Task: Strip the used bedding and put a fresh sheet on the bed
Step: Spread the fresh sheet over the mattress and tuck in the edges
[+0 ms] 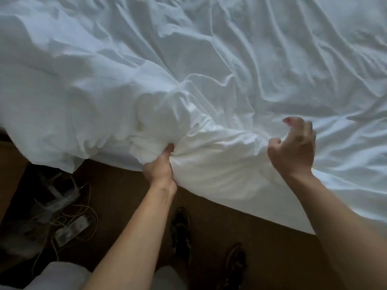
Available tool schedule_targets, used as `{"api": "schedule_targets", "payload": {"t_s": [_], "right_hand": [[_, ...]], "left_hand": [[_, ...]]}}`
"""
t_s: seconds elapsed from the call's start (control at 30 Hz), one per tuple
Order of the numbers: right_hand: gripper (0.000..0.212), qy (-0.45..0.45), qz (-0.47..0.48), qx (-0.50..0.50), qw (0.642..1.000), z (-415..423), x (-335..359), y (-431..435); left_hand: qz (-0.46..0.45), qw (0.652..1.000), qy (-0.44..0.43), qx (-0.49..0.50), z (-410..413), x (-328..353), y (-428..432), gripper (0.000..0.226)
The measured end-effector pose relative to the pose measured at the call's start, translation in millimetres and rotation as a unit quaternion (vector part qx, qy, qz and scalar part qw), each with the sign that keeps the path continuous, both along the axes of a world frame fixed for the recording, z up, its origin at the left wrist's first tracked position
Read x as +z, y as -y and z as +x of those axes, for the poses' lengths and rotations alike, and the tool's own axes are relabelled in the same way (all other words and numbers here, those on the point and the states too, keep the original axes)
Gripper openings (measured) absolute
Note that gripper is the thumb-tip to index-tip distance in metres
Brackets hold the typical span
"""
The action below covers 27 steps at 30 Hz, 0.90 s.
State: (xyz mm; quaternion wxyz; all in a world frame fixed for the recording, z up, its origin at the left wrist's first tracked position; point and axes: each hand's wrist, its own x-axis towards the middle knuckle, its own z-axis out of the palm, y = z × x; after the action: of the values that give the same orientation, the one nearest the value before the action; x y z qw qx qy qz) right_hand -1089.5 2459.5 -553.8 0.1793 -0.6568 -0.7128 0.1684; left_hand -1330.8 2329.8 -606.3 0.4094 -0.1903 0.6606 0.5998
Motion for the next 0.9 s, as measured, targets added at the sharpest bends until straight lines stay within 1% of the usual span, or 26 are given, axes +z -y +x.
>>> {"api": "schedule_targets", "payload": {"t_s": [0.03, 0.07, 0.1, 0.13, 0.17, 0.2, 0.23, 0.27, 0.3, 0.33, 0.4, 0.43, 0.5, 0.57, 0.6, 0.63, 0.67, 0.7, 0.73, 0.77, 0.8, 0.83, 0.87, 0.9], "right_hand": [[0.047, -0.019, 0.077, 0.085, 0.993, -20, -4, 23], [0.063, -0.028, 0.073, 0.203, 0.976, -43, -13, 45], [0.083, -0.010, -0.006, 0.301, 0.954, -70, -20, 66], [0.099, 0.032, -0.110, 0.347, 0.931, -94, -31, 80], [0.103, 0.064, -0.196, 0.357, 0.911, -112, -43, 88], [0.094, 0.088, -0.253, 0.345, 0.900, -122, -58, 92], [0.073, 0.114, -0.284, 0.324, 0.895, -126, -73, 93], [0.052, 0.131, -0.298, 0.305, 0.895, -124, -85, 93], [0.039, 0.145, -0.301, 0.294, 0.895, -121, -94, 93], [0.033, 0.163, -0.304, 0.293, 0.892, -118, -101, 91], [0.031, 0.204, -0.320, 0.303, 0.874, -120, -107, 86], [0.031, 0.235, -0.336, 0.321, 0.854, -125, -104, 85], [0.037, 0.318, -0.354, 0.369, 0.799, -143, -95, 82], [0.041, 0.388, -0.379, 0.421, 0.727, -171, -73, 76], [0.034, 0.402, -0.397, 0.442, 0.697, -192, -58, 70], [0.023, 0.396, -0.411, 0.457, 0.683, -217, -40, 62], [0.013, 0.350, -0.413, 0.455, 0.707, -245, -25, 54], [0.013, 0.258, -0.387, 0.435, 0.771, -276, -13, 46], [0.023, 0.131, -0.324, 0.395, 0.849, -309, -2, 41], [0.039, 0.006, -0.222, 0.345, 0.912, -347, 6, 39], [0.055, -0.073, -0.130, 0.321, 0.935, -386, 8, 37], [0.070, -0.091, -0.089, 0.329, 0.936, -423, 6, 36], [0.082, -0.065, -0.108, 0.356, 0.926, -458, -1, 36], [0.091, 0.000, -0.160, 0.381, 0.911, -487, -14, 38]], "left_hand": [[-0.047, 0.999, -0.009, 0.011, 5, 0, 29, 0.053], [-0.053, 0.999, 0.013, 0.005, 10, 1, 50, 0.057], [-0.015, 0.998, 0.057, -0.023, 12, 4, 64, 0.060], [0.043, 0.991, 0.109, -0.069, 11, 2, 71, 0.060], [0.104, 0.979, 0.141, -0.104, 6, 0, 74, 0.059], [0.173, 0.966, 0.164, -0.100, -3, -5, 77, 0.057], [0.232, 0.954, 0.180, -0.060, -15, -10, 78, 0.057], [0.274, 0.943, 0.190, -0.006, -30, -15, 80, 0.059], [0.305, 0.932, 0.192, 0.045, -46, -22, 83, 0.061], [0.328, 0.923, 0.185, 0.081, -64, -27, 86, 0.061], [0.336, 0.925, 0.148, 0.094, -96, -32, 92, 0.063], [0.331, 0.932, 0.130, 0.070, -110, -33, 94, 0.065], [0.329, 0.937, 0.111, 0.023, -140, -35, 97, 0.066], [0.316, 0.944, 0.077, 0.052, -188, -33, 98, 0.064], [0.306, 0.947, 0.066, 0.076, -217, -31, 98, 0.062], [0.301, 0.947, 0.071, 0.093, -244, -30, 96, 0.058], [0.285, 0.950, 0.081, 0.097, -265, -30, 95, 0.053], [0.256, 0.960, 0.082, 0.077, -275, -33, 95, 0.046], [0.209, 0.974, 0.077, 0.039, -277, -38, 98, 0.039], [0.137, 0.989, 0.064, -0.003, -274, -43, 106, 0.032], [0.055, 0.997, 0.038, -0.050, -270, -46, 116, 0.026], [-0.027, 0.994, -0.007, -0.105, -269, -46, 127, 0.023], [-0.095, 0.977, -0.058, -0.183, -279, -41, 137, 0.024], [-0.158, 0.939, -0.089, -0.292, -299, -31, 142, 0.031]]}}
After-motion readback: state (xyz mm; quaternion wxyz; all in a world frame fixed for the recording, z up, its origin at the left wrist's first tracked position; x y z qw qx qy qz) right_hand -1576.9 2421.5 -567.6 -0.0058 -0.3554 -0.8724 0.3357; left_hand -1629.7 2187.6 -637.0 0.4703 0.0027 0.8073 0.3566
